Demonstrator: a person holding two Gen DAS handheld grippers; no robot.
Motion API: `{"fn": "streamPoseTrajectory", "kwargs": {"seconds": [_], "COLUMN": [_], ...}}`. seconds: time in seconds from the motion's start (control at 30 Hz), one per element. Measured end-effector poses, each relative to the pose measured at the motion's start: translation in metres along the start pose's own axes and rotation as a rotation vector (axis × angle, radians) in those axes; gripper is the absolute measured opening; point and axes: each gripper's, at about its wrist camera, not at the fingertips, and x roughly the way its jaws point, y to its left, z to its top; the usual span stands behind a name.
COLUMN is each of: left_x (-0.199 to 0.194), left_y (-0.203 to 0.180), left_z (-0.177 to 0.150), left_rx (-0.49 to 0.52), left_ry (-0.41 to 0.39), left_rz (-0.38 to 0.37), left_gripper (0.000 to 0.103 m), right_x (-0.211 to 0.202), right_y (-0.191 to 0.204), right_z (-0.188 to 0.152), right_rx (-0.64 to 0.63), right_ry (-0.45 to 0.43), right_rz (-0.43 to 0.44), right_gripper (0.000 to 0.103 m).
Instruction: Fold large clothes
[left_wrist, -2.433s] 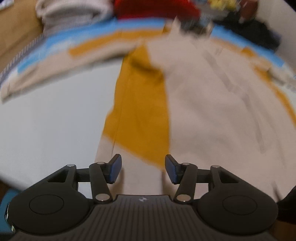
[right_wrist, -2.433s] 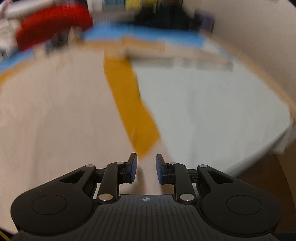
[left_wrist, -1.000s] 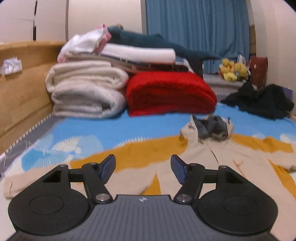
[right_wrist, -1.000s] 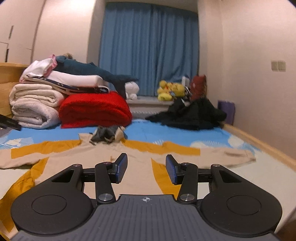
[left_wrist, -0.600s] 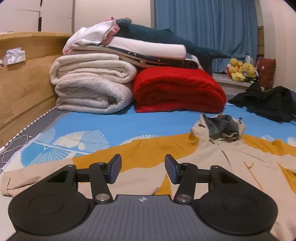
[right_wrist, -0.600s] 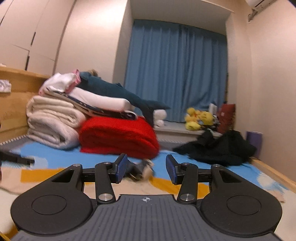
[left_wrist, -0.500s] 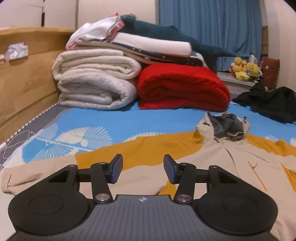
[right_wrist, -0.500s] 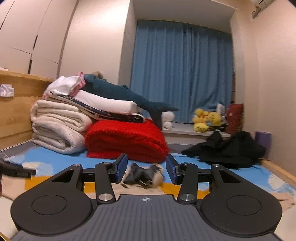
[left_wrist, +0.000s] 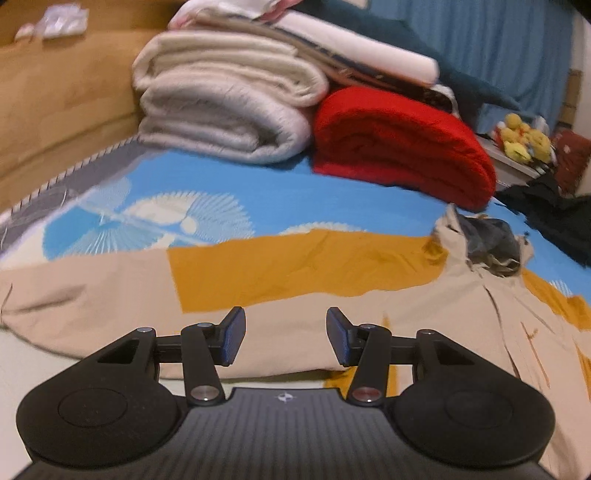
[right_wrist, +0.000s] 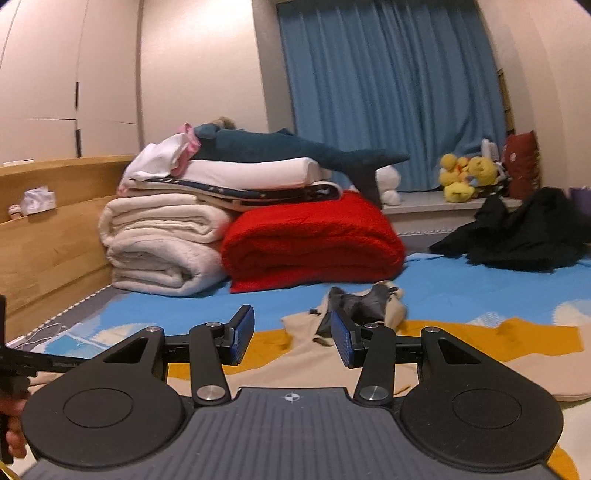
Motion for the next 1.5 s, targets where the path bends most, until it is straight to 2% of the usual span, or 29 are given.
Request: {"fn": "streamPoseTrajectory", "kwargs": {"seconds": [0.13,0.23,0.3,0.43,0.63,0.7,0.73,0.77,0.9,1.0,1.03,1.07,1.1,1.13,1.2,1.27,1.3,1.33,1.4,1.5], "left_x": [0.019,0.034,0.039,0.048,0.061,0.065,0.066,0.068,0.072,0.07,0.069,0.068,0.068,0.065,0.051,0.032,0.021,0.011,-0.009,-0.039], "left_y": [0.038,0.078,0.104,0.152,0.213,0.223,0.227,0.232,0.254,0.269,0.273,0.274,0.276,0.277,0.265,0.232,0.21,0.188,0.126,0.011], "left_z": [0.002,0.001,0.0,-0.002,-0.009,-0.013,-0.015,-0.017,-0.025,-0.027,-0.027,-0.027,-0.027,-0.026,-0.013,0.018,0.034,0.047,0.069,0.079], "left_rx": [-0.077,-0.194,-0.275,-0.383,-0.605,-0.645,-0.659,-0.673,-0.728,-0.771,-0.784,-0.795,-0.807,-0.821,-0.816,-0.698,-0.646,-0.596,-0.479,-0.256], "left_ry": [0.035,0.094,0.127,0.154,0.199,0.211,0.216,0.218,0.204,0.154,0.139,0.13,0.126,0.122,0.045,-0.053,-0.107,-0.147,-0.214,-0.255], "left_rz": [0.071,0.151,0.177,0.235,0.255,0.256,0.262,0.27,0.32,0.338,0.35,0.357,0.357,0.366,0.375,0.387,0.348,0.294,0.16,-0.088], "left_gripper": [0.054,0.055,0.059,0.062,0.062,0.062,0.062,0.062,0.062,0.06,0.057,0.041,0.006,0.0,0.0,0.0,0.0,0.0,0.0,0.0], "right_x": [0.008,0.021,0.03,0.037,0.048,0.053,0.056,0.06,0.067,0.071,0.072,0.072,0.073,0.073,0.073,0.073,0.073,0.073,0.071,0.066], "right_y": [-0.01,-0.02,-0.025,-0.03,-0.034,-0.037,-0.037,-0.037,-0.042,-0.043,-0.043,-0.043,-0.043,-0.043,-0.043,-0.043,-0.043,-0.043,-0.044,-0.046], "right_z": [-0.005,-0.013,-0.017,-0.02,-0.024,-0.026,-0.028,-0.029,-0.036,-0.041,-0.042,-0.043,-0.043,-0.043,-0.043,-0.042,-0.042,-0.041,-0.039,-0.036], "right_rx": [0.026,0.044,0.05,0.018,0.006,0.016,0.019,0.021,0.048,0.054,0.055,0.053,0.052,0.051,0.051,0.053,0.054,0.054,0.057,0.073], "right_ry": [0.016,0.06,0.107,0.153,0.197,0.226,0.241,0.26,0.309,0.339,0.346,0.353,0.357,0.359,0.365,0.369,0.371,0.374,0.377,0.379], "right_rz": [-0.01,-0.048,-0.071,-0.067,-0.066,-0.07,-0.074,-0.075,-0.078,-0.086,-0.086,-0.085,-0.084,-0.084,-0.083,-0.081,-0.081,-0.081,-0.084,-0.089], "right_gripper": [0.048,0.048,0.048,0.048,0.048,0.039,0.027,0.019,0.016,0.016,0.016,0.016,0.016,0.016,0.016,0.014,0.012,0.008,0.008,0.007]}}
